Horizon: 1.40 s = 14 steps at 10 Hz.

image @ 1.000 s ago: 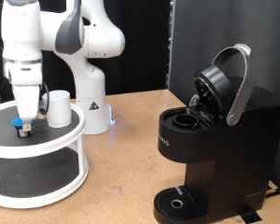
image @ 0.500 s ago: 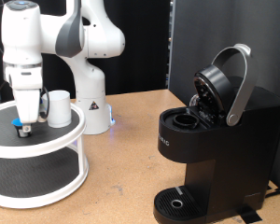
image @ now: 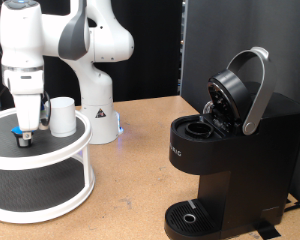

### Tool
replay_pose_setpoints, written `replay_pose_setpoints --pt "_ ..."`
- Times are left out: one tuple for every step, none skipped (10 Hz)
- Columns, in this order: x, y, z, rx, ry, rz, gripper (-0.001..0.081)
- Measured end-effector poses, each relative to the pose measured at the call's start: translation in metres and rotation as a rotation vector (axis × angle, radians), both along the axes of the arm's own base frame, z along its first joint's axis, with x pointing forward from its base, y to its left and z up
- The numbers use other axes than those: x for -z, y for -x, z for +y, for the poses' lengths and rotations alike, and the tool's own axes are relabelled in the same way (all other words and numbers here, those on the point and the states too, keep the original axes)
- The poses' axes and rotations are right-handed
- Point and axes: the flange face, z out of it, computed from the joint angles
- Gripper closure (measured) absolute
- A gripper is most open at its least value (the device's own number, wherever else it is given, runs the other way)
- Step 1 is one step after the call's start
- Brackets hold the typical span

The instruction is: Make a cup of coffee with the keurig machine

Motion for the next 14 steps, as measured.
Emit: replay_pose_setpoints --pt "-0.003 0.000 0.000 0.006 -0.015 0.007 0.0337" --pt "-0.010 0.000 0.000 0.010 -0.043 0.015 0.0337" --pt "-0.021 0.000 0.000 0.008 -0.076 0.023 0.0337" --pt "-0.035 0.000 0.001 0.004 -0.106 0.028 0.0337" --pt "-0.051 0.000 0.000 -0.003 -0.113 0.026 0.0340" --pt "-0.066 0.002 0.000 -0.010 -0.114 0.020 0.0341" --pt "-0.081 0.003 -0.001 -0.019 -0.113 0.015 0.0341" --pt "-0.090 0.006 0.001 -0.028 -0.116 0.016 0.0342" --pt "-0.088 0.007 0.001 -0.026 -0.117 0.018 0.0342" --pt "-0.086 0.007 0.002 -0.026 -0.119 0.021 0.0342" --pt "-0.086 0.005 0.006 -0.009 -0.139 0.014 0.0342" --pt "-0.088 0.000 0.014 0.011 -0.168 -0.001 0.0342" --pt "-0.091 -0.008 0.027 0.035 -0.193 -0.016 0.0342" --pt "-0.096 -0.017 0.040 0.059 -0.211 -0.028 0.0342"
